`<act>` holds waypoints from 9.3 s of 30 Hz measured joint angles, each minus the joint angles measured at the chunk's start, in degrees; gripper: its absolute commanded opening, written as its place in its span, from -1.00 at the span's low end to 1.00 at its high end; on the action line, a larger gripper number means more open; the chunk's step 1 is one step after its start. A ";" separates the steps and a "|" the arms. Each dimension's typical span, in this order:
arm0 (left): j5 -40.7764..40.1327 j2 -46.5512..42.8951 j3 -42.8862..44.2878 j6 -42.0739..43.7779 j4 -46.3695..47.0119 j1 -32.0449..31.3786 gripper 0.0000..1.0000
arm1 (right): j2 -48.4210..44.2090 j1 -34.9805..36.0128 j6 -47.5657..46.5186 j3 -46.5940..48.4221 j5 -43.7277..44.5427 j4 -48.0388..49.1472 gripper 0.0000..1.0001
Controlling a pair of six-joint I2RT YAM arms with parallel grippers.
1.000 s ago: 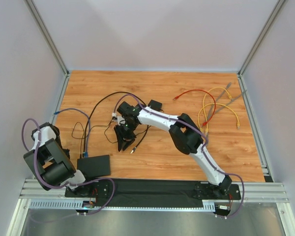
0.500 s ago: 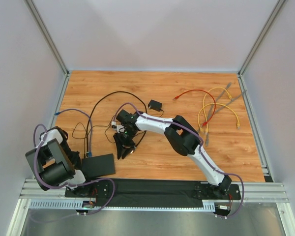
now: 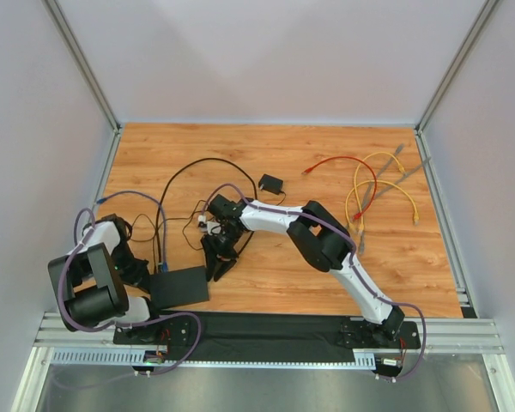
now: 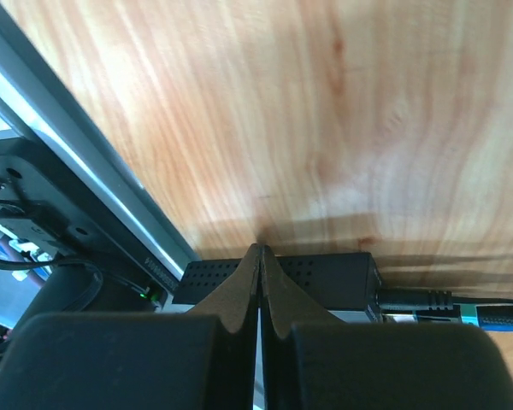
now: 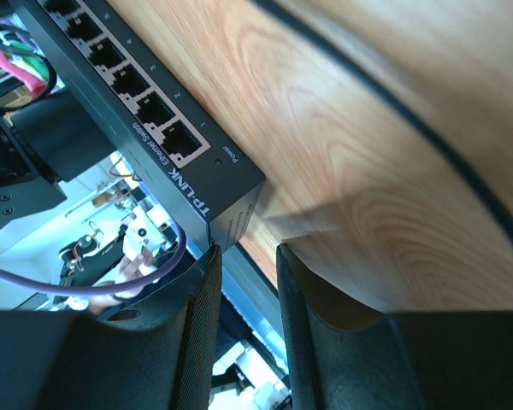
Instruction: Pull the plug from the switch port
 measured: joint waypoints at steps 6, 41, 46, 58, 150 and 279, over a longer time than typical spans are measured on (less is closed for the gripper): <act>0.00 0.55 1.79 -0.46 0.24 -2.25 -1.00 | -0.33 0.17 -0.57 -1.29 -1.53 0.15 -0.30; 11.43 -18.10 7.41 13.64 3.39 -3.98 -0.43 | 11.26 0.02 -5.01 29.09 8.52 -6.88 -0.03; 17.03 -16.13 7.48 17.22 7.28 -3.98 -0.32 | 11.19 0.11 -1.16 23.30 2.95 -2.27 -0.04; 23.43 -7.43 13.55 25.79 10.25 -3.87 -0.16 | 9.27 0.74 -0.68 18.99 0.92 0.04 -0.05; 7.39 -4.20 0.35 3.28 -6.93 -0.15 -0.96 | 12.52 4.22 32.70 4.79 2.78 52.57 -1.00; -0.61 -14.05 5.68 5.29 -5.81 -4.57 -0.66 | 4.52 3.91 5.49 12.04 6.23 12.09 -0.07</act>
